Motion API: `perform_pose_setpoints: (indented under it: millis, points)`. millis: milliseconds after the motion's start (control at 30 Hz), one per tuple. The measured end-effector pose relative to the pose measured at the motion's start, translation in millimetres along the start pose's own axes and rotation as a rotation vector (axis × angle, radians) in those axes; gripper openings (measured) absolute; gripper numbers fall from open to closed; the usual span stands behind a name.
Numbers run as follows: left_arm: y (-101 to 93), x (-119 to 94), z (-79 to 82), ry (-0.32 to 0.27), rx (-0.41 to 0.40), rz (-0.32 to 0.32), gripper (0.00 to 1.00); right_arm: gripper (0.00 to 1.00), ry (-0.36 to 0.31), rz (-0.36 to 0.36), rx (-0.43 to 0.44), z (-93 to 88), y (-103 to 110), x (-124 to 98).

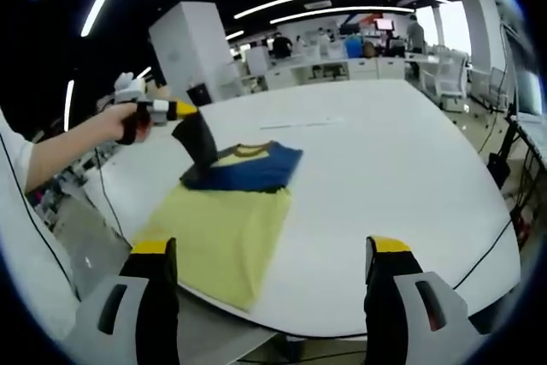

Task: Fold the garment on the visible template until the final outline fits inside the template.

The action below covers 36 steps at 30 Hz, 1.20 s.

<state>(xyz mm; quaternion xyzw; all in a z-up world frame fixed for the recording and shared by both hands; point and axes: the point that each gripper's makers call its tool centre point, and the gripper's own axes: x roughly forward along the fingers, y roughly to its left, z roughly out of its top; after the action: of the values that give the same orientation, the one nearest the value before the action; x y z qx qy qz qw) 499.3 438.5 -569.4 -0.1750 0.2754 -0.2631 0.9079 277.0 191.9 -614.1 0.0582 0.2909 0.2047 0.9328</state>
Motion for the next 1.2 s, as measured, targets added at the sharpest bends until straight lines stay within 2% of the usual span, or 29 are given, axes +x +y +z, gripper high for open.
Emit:
perform_pose_setpoints:
  millis: [400, 667, 800, 1000, 1200]
  points:
    - [-3.2, 15.1, -11.3, -0.013, -0.049, 0.036, 0.00, 0.91, 0.009, 0.006, 0.000, -3.2, -2.8, 0.7]
    - [-7.9, 31.1, -24.1, -0.004, -0.039, 0.069, 0.00, 0.90, 0.012, 0.009, 0.004, -5.0, -6.6, -0.2]
    - [-7.4, 40.6, -31.3, 0.000, 0.012, 0.106, 0.00, 0.91, 0.011, 0.008, 0.003, -5.5, -8.1, -1.4]
    - [-8.1, 55.1, -42.5, 0.017, 0.002, 0.123, 0.00, 0.91, 0.015, 0.005, 0.002, -7.8, -11.9, -4.7]
    - [-8.5, 64.8, -47.0, 0.019, -0.027, 0.135, 0.00, 0.91, 0.020, -0.001, 0.010, -11.2, -17.1, -7.4]
